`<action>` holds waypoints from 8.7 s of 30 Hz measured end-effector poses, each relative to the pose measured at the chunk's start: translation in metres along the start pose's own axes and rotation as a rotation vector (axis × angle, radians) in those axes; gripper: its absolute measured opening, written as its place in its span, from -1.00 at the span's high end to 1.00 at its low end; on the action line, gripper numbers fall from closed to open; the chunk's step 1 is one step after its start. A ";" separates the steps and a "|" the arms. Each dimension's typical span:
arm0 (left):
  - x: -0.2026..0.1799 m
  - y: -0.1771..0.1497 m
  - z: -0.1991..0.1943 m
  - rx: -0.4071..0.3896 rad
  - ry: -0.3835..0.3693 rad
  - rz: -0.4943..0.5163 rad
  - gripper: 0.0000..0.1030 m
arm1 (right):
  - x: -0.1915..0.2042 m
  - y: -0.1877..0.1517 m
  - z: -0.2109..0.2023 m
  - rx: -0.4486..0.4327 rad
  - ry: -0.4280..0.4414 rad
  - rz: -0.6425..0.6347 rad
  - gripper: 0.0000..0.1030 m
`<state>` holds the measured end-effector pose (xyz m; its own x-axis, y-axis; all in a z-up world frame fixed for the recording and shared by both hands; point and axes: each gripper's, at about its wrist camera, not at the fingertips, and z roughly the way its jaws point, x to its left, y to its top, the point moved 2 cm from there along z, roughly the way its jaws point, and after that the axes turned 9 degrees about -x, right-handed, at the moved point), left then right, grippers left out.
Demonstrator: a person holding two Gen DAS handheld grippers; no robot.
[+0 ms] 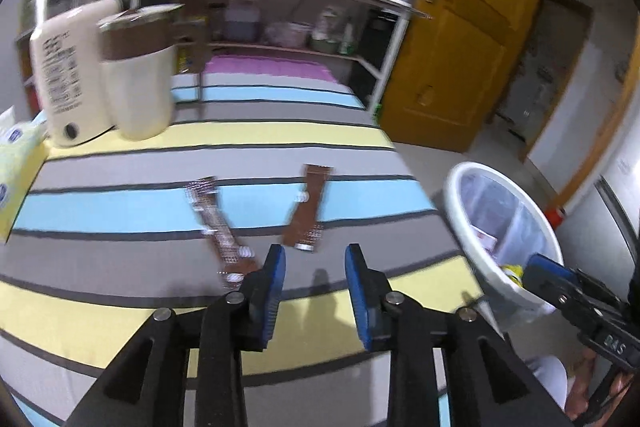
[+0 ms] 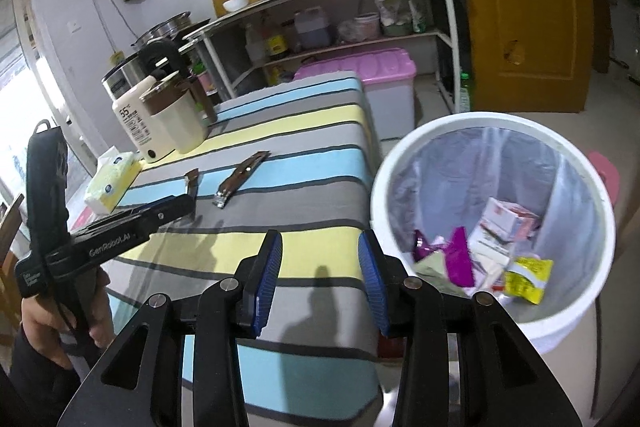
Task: Collect trash
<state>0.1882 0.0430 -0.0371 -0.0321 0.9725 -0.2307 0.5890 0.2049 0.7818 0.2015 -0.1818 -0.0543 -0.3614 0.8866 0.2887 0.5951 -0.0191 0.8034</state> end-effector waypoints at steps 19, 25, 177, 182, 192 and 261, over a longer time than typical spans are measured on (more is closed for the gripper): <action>0.046 0.006 0.046 0.038 0.150 -0.088 0.52 | 0.013 0.006 0.024 0.042 -0.002 -0.026 0.21; 0.057 0.003 0.032 0.021 0.143 -0.094 0.64 | 0.027 0.010 0.033 0.051 0.013 -0.044 0.21; -0.160 -0.020 -0.038 -0.047 -0.257 0.203 0.16 | -0.048 -0.009 -0.098 -0.122 -0.211 -0.010 0.27; -0.153 -0.026 -0.056 -0.065 -0.247 0.210 0.16 | -0.037 -0.019 -0.109 -0.130 -0.200 -0.026 0.27; -0.145 -0.045 -0.078 -0.069 -0.227 0.205 0.16 | -0.023 -0.041 -0.126 -0.131 -0.193 -0.016 0.27; -0.137 -0.065 -0.107 -0.106 -0.163 0.226 0.16 | -0.006 -0.058 -0.141 -0.148 -0.207 -0.057 0.26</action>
<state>0.0680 -0.0919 0.0051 0.2256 0.9659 -0.1270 0.4788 0.0035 0.8779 0.0685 -0.2512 -0.0291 -0.2279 0.9635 0.1405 0.4610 -0.0203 0.8872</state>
